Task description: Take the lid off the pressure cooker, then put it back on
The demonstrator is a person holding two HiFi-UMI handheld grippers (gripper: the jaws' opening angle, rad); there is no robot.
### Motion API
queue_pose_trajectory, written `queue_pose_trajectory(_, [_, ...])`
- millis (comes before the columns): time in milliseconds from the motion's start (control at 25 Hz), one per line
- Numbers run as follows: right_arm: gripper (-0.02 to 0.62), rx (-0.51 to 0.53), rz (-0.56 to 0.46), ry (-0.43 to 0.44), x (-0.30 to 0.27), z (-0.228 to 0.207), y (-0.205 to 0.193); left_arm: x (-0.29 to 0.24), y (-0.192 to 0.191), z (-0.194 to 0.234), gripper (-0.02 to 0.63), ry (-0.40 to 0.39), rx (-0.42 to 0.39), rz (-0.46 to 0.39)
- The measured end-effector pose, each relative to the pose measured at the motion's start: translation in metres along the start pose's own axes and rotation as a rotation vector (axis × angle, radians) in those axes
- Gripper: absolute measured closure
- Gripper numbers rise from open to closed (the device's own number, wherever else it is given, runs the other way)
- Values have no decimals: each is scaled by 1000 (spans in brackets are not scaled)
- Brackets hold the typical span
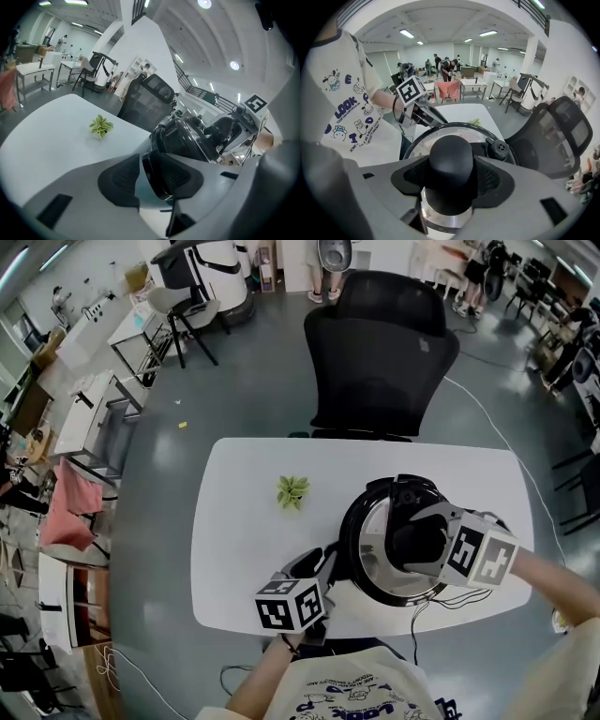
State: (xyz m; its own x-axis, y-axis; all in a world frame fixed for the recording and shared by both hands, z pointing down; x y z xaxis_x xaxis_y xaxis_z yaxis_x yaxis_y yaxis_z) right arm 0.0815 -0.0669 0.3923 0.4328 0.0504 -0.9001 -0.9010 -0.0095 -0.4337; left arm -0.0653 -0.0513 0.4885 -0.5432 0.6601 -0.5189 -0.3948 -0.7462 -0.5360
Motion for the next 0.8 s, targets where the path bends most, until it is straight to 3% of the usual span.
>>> queue_pose_trajectory(800, [301, 48, -32, 72, -15, -17, -9, -11, 14, 7, 459, 11, -15, 0])
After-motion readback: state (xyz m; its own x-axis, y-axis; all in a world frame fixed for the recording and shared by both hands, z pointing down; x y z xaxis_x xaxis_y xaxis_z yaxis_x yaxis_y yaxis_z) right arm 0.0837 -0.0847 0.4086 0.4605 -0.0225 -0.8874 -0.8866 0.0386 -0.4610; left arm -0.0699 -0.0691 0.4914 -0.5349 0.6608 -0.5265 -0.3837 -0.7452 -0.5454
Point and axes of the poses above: the fingertips, and each gripper's own axes: x backward along the fingers, z to its left, y out of its top, the point moved 3 cm from there along x, backward along the fingers, and after that the axes turned 6 degrees about x, right-handed, at the moved point
